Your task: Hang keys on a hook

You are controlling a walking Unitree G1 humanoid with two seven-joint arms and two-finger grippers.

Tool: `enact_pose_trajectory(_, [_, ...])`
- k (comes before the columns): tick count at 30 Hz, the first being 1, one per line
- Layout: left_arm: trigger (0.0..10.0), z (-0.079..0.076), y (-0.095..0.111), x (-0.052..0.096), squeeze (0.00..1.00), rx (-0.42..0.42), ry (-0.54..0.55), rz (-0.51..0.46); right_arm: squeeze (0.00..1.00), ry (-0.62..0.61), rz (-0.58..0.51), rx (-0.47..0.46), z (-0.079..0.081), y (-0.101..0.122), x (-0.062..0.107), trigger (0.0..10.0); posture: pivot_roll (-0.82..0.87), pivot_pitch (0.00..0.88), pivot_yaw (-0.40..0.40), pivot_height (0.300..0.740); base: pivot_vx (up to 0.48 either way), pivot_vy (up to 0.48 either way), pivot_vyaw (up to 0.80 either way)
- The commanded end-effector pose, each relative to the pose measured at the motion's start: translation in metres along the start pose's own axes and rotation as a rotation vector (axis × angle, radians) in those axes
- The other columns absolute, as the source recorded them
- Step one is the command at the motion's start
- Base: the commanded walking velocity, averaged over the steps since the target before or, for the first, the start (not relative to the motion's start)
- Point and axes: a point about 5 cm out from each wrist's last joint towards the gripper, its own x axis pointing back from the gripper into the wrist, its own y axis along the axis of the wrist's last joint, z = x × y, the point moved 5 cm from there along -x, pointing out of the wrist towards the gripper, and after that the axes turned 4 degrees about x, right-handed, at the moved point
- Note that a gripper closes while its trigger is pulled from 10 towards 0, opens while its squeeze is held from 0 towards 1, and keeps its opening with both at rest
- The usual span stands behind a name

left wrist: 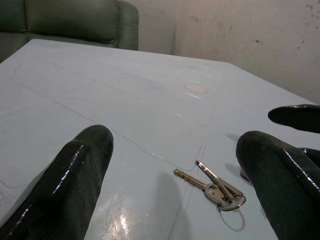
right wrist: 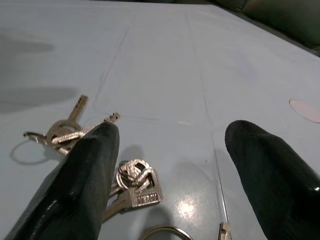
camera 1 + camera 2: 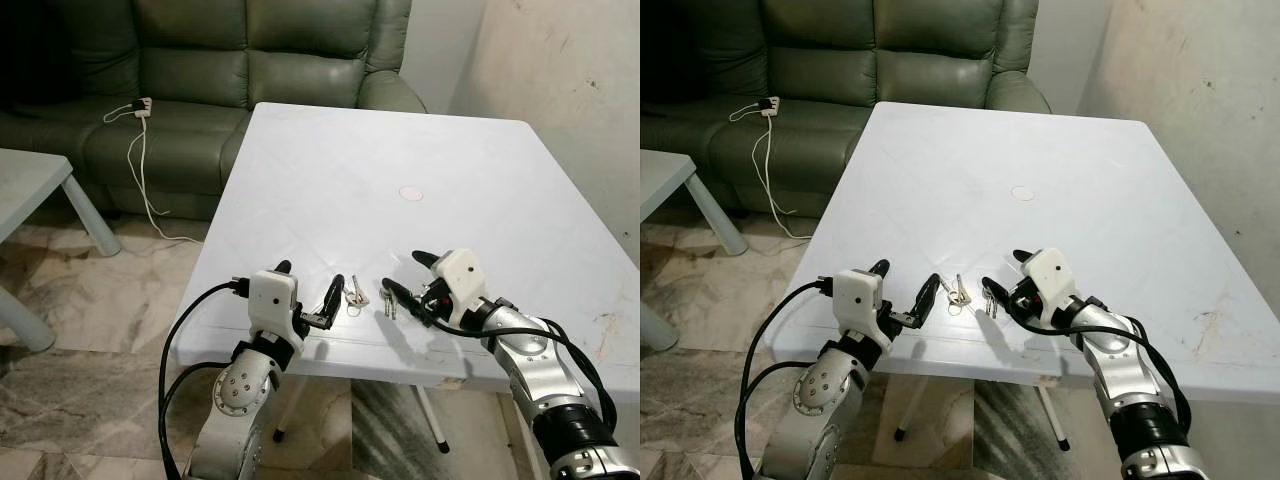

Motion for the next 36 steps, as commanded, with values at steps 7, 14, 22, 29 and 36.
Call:
enact_pose_trajectory(7, [10.0, -0.011, 0.004, -0.001, 0.0, 0.03, -0.013, -0.008, 0.0, 0.067, 0.019, 0.037, 0.003, -0.005, -0.001, 10.0, 0.05, 0.036, -0.105, 0.74, 0.0, 0.0, 0.0])
enact_pose_trajectory(14, [10.0, -0.011, 0.004, -0.001, 0.0, 0.036, -0.01, -0.006, 0.0, 0.099, 0.015, -0.002, 0.012, -0.006, -0.007, 10.0, 0.05, 0.042, -0.104, 0.74, 0.0, 0.0, 0.0])
enact_pose_trajectory(22, [10.0, -0.011, 0.005, -0.001, 0.0, 0.035, -0.005, -0.003, 0.0, 0.142, -0.016, -0.068, 0.019, 0.002, -0.021, 7.3, 0.06, 0.052, -0.104, 0.74, 0.0, 0.0, 0.0])
enact_pose_trajectory(29, [10.0, -0.01, 0.005, 0.0, 0.0, 0.038, 0.005, -0.004, 0.0, 0.14, -0.011, -0.082, 0.019, 0.002, -0.025, 0.0, 0.06, 0.057, -0.107, 0.74, 0.0, 0.0, 0.0])
enact_pose_trajectory(36, [10.0, -0.009, 0.005, 0.0, 0.0, 0.041, 0.011, -0.002, 0.0, 0.136, 0.046, -0.094, 0.019, -0.009, -0.024, 10.0, 0.06, 0.06, -0.108, 0.74, 0.0, 0.0, 0.0])
